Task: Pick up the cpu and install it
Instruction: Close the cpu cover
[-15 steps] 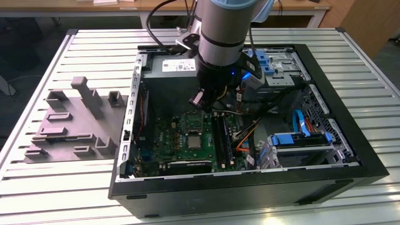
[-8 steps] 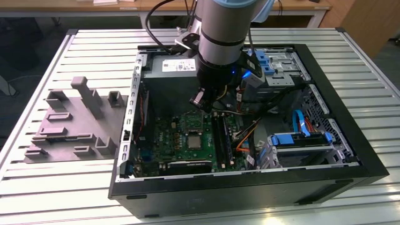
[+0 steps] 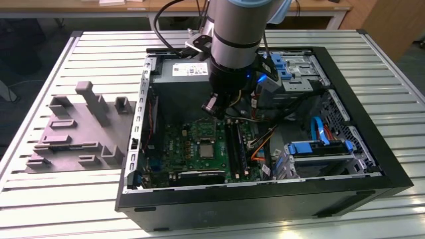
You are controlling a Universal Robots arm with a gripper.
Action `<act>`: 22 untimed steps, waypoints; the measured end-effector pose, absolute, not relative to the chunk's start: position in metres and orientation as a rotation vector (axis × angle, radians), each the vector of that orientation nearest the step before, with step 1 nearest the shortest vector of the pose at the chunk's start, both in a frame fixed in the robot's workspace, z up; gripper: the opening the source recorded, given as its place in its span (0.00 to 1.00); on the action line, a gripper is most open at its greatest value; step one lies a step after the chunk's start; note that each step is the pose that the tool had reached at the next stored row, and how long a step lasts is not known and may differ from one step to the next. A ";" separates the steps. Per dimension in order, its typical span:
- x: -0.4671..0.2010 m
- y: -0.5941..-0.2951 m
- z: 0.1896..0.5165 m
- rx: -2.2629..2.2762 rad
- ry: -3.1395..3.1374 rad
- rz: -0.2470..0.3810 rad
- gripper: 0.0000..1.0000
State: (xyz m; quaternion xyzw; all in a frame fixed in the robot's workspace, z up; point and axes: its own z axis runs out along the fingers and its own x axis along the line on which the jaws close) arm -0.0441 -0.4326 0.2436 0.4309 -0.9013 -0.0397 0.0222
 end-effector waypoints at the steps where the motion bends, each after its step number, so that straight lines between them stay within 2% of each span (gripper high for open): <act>1: -0.044 -0.433 0.244 1.335 -2.792 -0.123 0.11; 22: -0.044 -0.433 0.248 1.341 -2.789 -0.123 0.11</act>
